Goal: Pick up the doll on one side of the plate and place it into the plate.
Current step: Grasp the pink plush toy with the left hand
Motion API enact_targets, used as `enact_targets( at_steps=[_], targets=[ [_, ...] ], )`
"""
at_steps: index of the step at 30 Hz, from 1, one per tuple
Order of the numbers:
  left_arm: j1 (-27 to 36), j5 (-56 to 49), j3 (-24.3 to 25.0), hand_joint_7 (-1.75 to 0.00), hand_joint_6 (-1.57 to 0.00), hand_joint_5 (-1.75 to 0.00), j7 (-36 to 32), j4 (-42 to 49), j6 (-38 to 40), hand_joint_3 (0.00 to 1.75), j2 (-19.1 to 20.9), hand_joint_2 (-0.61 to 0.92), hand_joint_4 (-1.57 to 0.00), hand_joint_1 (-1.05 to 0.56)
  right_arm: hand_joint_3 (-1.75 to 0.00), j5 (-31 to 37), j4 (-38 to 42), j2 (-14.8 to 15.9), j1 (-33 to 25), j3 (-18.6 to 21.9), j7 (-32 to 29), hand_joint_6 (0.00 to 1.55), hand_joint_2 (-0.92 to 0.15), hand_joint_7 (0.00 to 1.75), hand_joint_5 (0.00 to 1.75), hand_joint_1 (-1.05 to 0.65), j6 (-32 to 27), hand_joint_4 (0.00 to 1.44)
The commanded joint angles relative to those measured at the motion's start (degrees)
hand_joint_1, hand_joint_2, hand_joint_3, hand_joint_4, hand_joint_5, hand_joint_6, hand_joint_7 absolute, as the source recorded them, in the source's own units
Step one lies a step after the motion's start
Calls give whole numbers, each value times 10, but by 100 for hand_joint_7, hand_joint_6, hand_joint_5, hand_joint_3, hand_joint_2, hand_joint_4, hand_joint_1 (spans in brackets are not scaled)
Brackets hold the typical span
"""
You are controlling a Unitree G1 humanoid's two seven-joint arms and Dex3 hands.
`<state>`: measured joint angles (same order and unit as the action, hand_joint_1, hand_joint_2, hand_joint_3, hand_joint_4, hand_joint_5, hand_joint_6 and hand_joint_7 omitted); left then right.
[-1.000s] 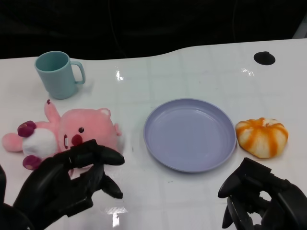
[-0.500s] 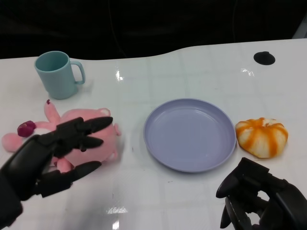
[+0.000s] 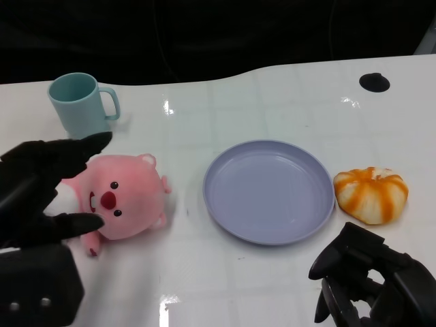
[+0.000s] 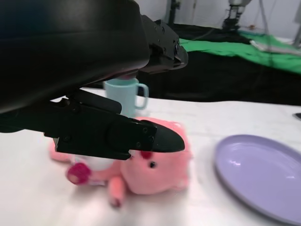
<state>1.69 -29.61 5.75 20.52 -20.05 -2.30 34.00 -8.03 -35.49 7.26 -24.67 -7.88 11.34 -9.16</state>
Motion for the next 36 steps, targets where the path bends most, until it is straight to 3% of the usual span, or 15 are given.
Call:
enact_targets(
  at_steps=[1,5,13,21,36],
  targets=[
    [-18,-60,-18,-2,-13,-19,-11,4,21,5,16,91,0,-76,-113,-4,-5,3,-2,5,0,50,-63,153,175,-23,0,63],
    [-39,-109,-41,-3,-17,-22,-37,47,16,2,18,89,-2,-74,-112,-3,-10,2,-3,4,-4,49,-63,153,175,-23,-6,62],
    [-104,-192,-102,0,-12,-20,-18,132,60,2,31,92,0,-78,-111,-2,-10,3,-6,4,-1,50,-63,153,175,-23,0,62],
    [-160,-204,-149,-1,-14,-21,-33,231,48,3,34,92,-1,-79,-111,-2,-13,4,-8,3,-1,50,-64,153,175,-24,-2,63],
    [-298,-189,-265,0,-14,-15,-51,540,17,2,-15,92,-5,-69,-111,-2,-21,3,-17,-1,-2,50,-63,152,175,-23,-2,62]
  ],
)
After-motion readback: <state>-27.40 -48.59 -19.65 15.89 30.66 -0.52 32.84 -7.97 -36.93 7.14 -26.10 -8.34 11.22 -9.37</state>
